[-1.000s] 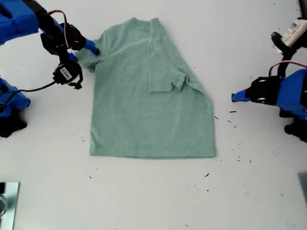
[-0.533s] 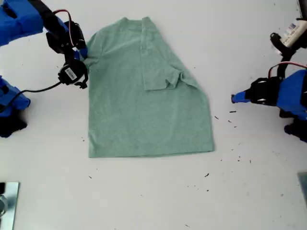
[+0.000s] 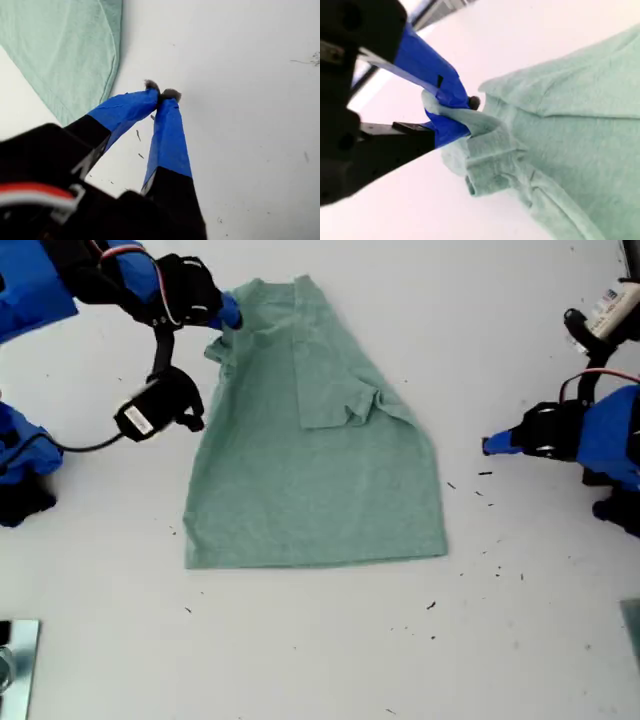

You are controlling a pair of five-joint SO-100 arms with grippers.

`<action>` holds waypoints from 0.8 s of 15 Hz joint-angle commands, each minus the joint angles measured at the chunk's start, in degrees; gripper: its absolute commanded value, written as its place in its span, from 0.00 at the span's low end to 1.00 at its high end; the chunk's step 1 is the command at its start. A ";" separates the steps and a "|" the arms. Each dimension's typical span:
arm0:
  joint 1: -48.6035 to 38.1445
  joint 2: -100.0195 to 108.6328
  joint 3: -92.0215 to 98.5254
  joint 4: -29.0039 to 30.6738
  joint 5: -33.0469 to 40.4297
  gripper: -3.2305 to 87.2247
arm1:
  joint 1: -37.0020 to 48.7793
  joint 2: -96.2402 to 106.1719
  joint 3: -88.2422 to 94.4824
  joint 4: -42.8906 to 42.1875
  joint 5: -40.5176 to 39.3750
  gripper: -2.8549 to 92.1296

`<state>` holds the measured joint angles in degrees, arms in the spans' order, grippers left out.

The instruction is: Fold t shirt

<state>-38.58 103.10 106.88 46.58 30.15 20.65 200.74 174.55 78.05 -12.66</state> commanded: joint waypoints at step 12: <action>7.47 -12.74 -40.34 31.38 2.37 0.19 | -2.46 0.09 2.99 -0.53 2.02 0.05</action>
<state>-29.88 75.85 64.07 73.74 34.10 18.90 200.74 174.55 78.05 -11.16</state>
